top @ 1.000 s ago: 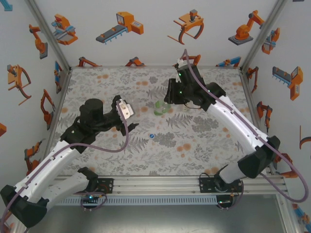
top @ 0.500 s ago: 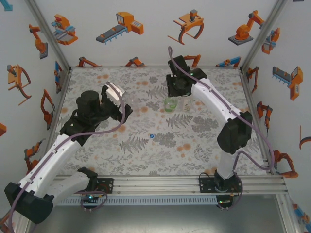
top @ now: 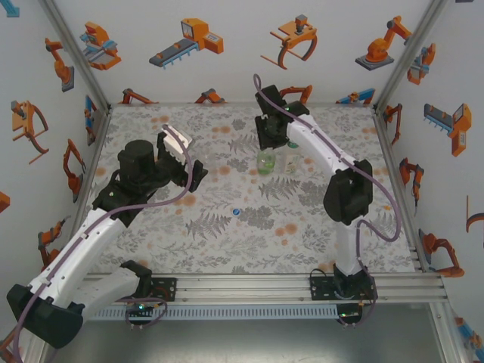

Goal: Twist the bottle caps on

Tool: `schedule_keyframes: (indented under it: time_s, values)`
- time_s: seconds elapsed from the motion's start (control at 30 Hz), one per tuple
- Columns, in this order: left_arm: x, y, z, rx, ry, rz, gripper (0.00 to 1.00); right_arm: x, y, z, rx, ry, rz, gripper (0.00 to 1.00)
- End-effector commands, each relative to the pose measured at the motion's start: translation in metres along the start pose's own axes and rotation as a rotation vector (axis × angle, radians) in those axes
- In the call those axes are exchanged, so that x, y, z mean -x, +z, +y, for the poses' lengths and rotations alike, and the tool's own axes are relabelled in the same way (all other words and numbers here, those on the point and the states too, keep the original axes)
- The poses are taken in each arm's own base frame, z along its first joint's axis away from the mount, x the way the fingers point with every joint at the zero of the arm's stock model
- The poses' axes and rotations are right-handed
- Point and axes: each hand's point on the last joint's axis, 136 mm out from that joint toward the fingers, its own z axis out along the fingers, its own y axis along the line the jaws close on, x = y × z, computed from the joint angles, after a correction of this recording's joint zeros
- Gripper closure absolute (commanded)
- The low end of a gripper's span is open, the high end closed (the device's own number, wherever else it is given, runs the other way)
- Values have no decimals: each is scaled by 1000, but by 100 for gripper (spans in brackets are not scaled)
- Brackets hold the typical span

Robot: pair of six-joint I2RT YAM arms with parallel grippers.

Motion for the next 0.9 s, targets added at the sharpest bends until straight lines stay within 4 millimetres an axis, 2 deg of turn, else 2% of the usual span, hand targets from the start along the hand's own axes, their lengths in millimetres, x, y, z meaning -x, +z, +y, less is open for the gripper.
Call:
schedule_keyframes:
  time_s: [0.0,0.2,0.37,0.47,0.7,0.87]
  values:
    - [8,-3,0,-8,-14,-14,15,-2,6,-8,-43,-19,28,91]
    - [7,-2,-1,-16,-10,-14,15,-6,14,-7,-37,-15,58,87]
    - [7,-1,-3,-26,-11,-13,14,0,3,-6,-28,-9,32,66]
    - [7,0,-5,-41,-9,-13,14,7,-5,-7,-34,-7,8,57]
    - [7,-1,-5,-42,-7,-12,14,23,-27,-5,-22,-2,-35,53]
    - [7,-2,-1,-19,-11,-11,14,36,-57,-5,-11,1,-95,53]
